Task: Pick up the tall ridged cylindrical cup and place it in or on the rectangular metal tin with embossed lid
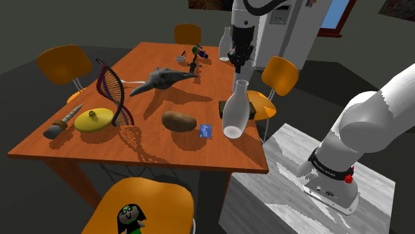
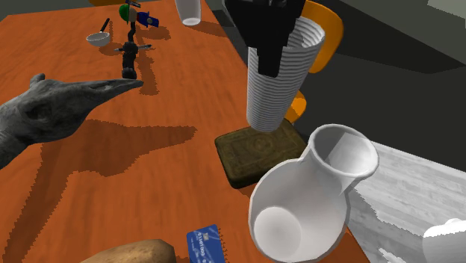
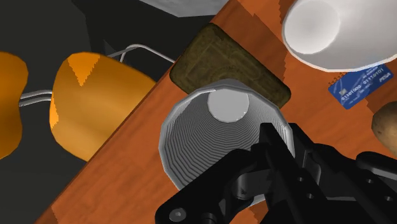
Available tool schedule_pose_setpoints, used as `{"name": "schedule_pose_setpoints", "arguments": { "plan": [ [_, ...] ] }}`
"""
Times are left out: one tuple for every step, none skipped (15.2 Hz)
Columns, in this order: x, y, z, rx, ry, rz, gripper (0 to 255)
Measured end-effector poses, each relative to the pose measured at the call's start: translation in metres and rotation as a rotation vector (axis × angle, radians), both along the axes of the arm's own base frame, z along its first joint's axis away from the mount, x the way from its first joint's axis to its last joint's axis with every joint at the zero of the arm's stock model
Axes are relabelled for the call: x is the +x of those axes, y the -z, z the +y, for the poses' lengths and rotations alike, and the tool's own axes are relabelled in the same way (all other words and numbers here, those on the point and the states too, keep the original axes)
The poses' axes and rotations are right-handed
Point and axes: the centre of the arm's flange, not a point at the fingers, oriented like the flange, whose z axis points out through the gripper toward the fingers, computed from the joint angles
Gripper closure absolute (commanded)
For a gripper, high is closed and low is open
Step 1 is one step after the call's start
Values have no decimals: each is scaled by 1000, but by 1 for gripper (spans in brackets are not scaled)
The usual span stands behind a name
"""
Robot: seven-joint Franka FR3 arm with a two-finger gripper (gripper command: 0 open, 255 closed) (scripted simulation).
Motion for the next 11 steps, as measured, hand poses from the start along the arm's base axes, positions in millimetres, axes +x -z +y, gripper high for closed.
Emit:
{"name": "schedule_pose_setpoints", "arguments": {
  "plan": [
    [0,5,0,0,0,0,255],
    [0,10,0,0,0,0,255],
    [1,15,0,0,0,0,255],
    [1,21,1,0,0,0,255],
    [1,26,1,0,0,0,255],
    [1,31,0,0,0,0,255],
    [0,37,-1,0,0,0,255],
    [0,43,0,0,0,0,255],
    [0,48,1,0,0,0,255],
    [0,54,0,0,0,0,255],
    [0,59,1,0,0,0,255]
  ]
}}
